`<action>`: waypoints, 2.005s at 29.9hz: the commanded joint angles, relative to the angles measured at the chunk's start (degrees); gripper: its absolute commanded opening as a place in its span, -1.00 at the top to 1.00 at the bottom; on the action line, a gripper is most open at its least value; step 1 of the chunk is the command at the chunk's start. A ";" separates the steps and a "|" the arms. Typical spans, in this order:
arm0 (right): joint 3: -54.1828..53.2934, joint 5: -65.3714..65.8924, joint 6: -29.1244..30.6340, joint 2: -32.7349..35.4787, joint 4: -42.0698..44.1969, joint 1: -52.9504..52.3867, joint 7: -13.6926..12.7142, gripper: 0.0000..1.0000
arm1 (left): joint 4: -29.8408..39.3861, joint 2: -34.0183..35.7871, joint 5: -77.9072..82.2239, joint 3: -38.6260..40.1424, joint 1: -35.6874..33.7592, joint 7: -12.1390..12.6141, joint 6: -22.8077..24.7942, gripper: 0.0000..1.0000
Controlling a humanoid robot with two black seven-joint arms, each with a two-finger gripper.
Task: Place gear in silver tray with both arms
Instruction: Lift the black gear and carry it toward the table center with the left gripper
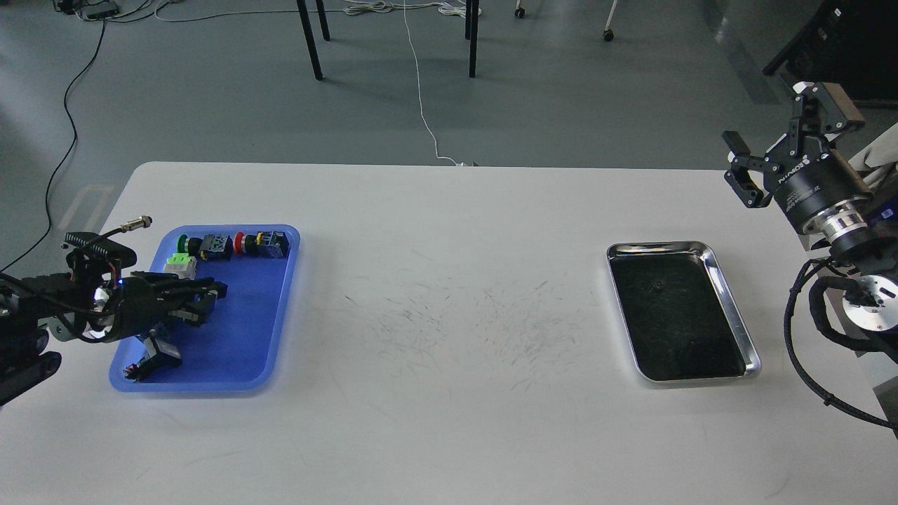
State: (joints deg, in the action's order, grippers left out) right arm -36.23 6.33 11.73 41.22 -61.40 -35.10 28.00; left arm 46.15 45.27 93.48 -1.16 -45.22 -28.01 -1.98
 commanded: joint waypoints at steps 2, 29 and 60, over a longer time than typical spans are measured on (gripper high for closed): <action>-0.41 -0.09 0.05 0.00 -0.04 0.03 0.00 -0.91 | 2.71 0.61 -0.84 0.10 -3.81 0.01 0.31 0.86; -3.84 -4.48 -7.86 -3.86 8.31 -0.76 -2.25 -0.91 | 6.67 -25.48 -0.05 -3.32 -20.78 0.01 8.14 0.84; -1.21 -3.43 -8.56 -6.59 12.71 -2.61 -2.34 -0.91 | -11.70 -45.27 -0.05 -6.67 -17.45 0.01 8.14 0.81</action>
State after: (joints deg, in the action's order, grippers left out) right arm -37.78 2.89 3.13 34.90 -49.06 -37.45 25.61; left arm 33.80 -0.01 93.06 -7.84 -62.84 -28.00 6.24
